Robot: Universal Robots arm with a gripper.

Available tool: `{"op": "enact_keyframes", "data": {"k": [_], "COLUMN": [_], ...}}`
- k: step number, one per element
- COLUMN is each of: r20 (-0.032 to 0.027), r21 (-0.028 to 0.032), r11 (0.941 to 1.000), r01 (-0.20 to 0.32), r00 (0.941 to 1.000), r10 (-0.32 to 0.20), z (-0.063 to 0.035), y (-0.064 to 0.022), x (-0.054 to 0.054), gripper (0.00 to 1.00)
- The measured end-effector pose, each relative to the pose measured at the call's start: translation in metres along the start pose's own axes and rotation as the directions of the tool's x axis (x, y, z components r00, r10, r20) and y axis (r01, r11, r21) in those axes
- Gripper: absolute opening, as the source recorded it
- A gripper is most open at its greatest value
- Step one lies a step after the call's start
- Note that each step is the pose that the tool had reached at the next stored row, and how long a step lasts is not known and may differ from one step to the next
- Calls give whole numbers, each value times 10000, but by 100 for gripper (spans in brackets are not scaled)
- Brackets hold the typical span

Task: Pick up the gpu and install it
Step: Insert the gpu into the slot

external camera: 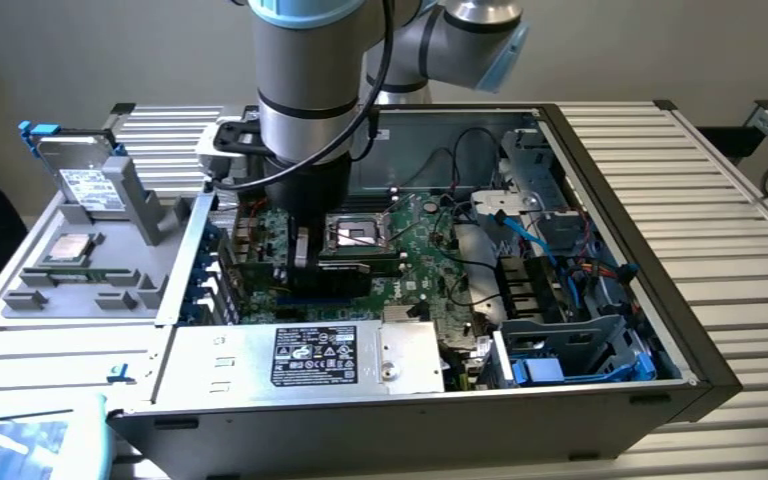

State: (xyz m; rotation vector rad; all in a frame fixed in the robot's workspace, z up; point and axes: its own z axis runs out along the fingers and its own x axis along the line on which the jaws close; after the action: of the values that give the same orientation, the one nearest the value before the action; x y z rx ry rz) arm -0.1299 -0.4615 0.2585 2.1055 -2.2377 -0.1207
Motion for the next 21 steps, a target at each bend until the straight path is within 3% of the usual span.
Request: {"op": "enact_keyframes", "data": {"k": [21], "r20": [-20], "r21": [3], "r11": [10000], "r01": [14], "r00": [10000], "r10": [-14], "z": [1], "y": [0], "x": [-9], "gripper": [27]}}
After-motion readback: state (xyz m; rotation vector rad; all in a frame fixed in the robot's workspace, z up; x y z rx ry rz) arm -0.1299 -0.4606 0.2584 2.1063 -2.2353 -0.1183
